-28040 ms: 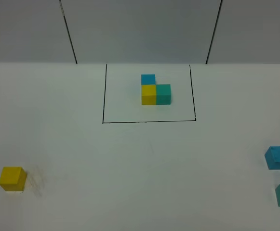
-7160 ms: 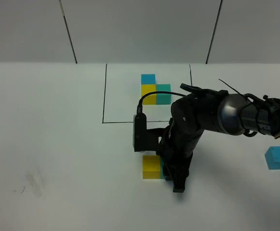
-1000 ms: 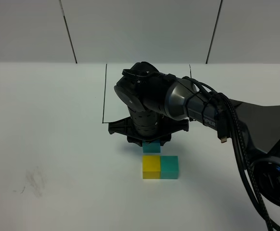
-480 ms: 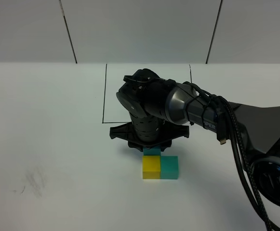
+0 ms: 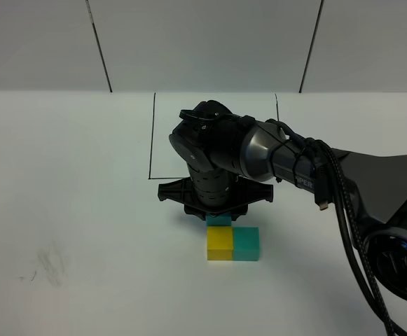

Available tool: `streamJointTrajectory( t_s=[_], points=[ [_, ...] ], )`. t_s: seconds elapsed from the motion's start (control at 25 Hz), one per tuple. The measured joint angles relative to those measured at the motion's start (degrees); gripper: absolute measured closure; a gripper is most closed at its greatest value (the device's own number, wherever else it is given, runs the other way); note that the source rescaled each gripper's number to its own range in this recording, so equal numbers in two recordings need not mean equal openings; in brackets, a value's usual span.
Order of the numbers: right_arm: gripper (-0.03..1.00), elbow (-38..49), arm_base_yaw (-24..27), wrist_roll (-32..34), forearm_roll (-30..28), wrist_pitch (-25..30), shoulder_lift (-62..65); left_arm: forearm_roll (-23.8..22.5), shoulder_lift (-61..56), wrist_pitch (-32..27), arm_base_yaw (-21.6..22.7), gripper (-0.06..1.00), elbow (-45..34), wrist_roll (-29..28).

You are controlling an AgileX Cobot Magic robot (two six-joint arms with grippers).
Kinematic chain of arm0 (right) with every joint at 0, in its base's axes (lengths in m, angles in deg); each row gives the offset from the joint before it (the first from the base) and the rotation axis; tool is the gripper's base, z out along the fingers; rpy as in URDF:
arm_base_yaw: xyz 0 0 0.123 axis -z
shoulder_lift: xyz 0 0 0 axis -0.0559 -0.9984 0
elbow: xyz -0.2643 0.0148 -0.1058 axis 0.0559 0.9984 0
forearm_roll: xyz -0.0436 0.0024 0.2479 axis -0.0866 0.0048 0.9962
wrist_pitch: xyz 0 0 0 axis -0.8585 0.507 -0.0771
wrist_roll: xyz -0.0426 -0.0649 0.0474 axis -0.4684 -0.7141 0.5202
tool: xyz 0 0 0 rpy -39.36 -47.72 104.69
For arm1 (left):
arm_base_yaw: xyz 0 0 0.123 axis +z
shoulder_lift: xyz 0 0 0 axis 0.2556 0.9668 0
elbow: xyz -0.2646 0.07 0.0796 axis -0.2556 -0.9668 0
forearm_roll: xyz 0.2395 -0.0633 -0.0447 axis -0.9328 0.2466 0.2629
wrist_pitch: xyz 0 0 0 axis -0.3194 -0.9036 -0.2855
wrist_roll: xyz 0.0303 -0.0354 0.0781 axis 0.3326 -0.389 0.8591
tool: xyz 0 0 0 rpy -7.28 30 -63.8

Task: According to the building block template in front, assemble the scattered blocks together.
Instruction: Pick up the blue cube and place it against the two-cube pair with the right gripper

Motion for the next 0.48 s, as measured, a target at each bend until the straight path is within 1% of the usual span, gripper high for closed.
streamJointTrajectory(
  t_s=[0.48],
  points=[
    [0.95,0.0,0.0,1.9,0.0,0.1,-0.9,0.0,0.0,0.0,0.0,0.57,0.0,0.0]
  ],
)
